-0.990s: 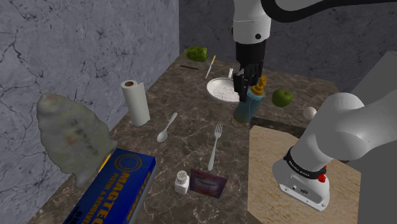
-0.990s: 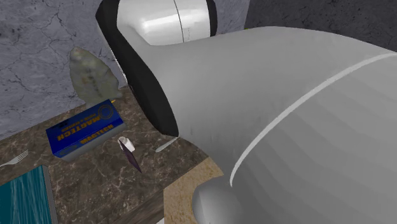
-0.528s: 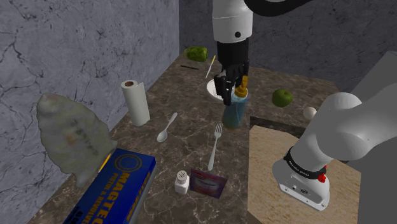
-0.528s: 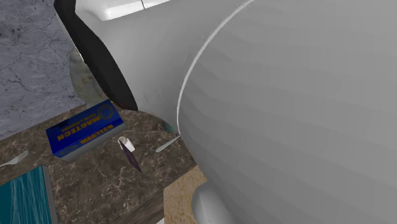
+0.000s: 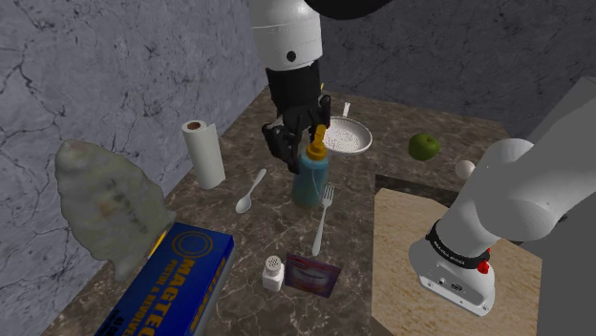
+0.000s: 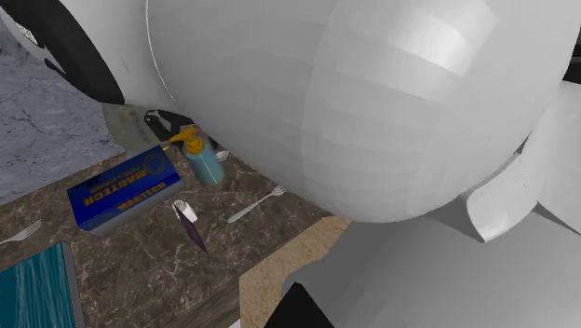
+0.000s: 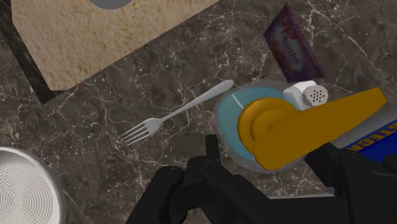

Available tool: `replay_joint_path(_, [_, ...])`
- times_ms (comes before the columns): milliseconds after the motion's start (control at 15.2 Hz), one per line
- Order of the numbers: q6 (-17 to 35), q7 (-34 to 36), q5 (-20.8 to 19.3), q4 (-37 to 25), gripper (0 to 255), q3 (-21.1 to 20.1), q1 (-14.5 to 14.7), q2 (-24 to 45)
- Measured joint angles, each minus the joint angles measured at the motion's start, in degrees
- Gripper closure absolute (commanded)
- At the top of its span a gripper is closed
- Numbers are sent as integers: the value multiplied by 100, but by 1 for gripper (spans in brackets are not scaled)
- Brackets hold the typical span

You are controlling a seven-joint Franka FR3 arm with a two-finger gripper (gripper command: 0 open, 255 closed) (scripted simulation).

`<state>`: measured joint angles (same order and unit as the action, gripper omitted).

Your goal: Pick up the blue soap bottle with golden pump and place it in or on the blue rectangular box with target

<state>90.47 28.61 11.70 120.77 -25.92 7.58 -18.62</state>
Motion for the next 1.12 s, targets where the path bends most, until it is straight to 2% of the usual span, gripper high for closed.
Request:
replay_joint_path(396, [-22, 909, -262, -1224, 255, -572, 143, 1198])
replay_joint_path(726, [-182, 1738, -817, -2566, 255, -937, 459, 2500])
replay_joint_path(990, [-552, 2359, -1365, -3926, 255, -1063, 981, 3622])
replay_joint_path(1122, [-789, 2638, -1659, -4716, 255, -1064, 1356, 4233])
